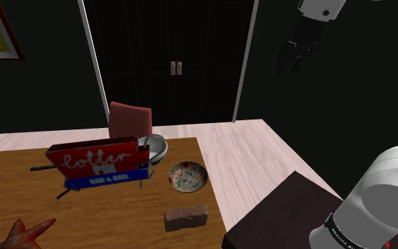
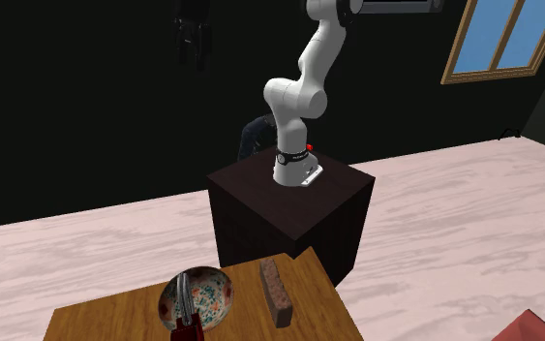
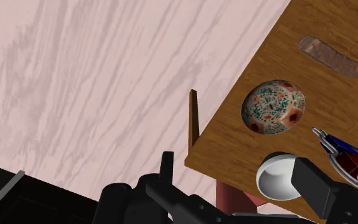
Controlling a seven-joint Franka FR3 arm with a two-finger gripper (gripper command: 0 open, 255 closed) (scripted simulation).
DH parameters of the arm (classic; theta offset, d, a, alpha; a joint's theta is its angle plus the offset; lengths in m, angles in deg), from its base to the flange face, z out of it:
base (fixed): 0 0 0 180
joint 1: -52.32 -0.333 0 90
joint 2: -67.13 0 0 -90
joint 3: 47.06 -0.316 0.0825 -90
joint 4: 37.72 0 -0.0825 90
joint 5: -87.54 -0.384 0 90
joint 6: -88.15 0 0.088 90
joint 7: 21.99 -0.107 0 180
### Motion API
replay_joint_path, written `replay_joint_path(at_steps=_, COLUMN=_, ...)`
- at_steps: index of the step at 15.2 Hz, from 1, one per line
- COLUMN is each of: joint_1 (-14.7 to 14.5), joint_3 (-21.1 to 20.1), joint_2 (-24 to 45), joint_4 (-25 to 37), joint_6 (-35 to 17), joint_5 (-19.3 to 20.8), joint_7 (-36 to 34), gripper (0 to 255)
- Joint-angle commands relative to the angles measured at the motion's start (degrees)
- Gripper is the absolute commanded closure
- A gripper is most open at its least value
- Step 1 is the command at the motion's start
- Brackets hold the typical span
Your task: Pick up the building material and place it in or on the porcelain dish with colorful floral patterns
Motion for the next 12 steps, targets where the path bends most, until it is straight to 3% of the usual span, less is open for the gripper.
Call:
replay_joint_path(at_steps=1, joint_1=0.0, joint_3=0.0, joint_2=0.0, joint_4=0.0, joint_6=0.0, joint_5=0.0, joint_7=0.0, gripper=0)
replay_joint_path(at_steps=12, joint_1=-6.9, joint_3=-3.5, joint_2=9.4, joint_4=-9.2, joint_6=-16.1, joint_5=-2.3, joint_7=4.2, gripper=0)
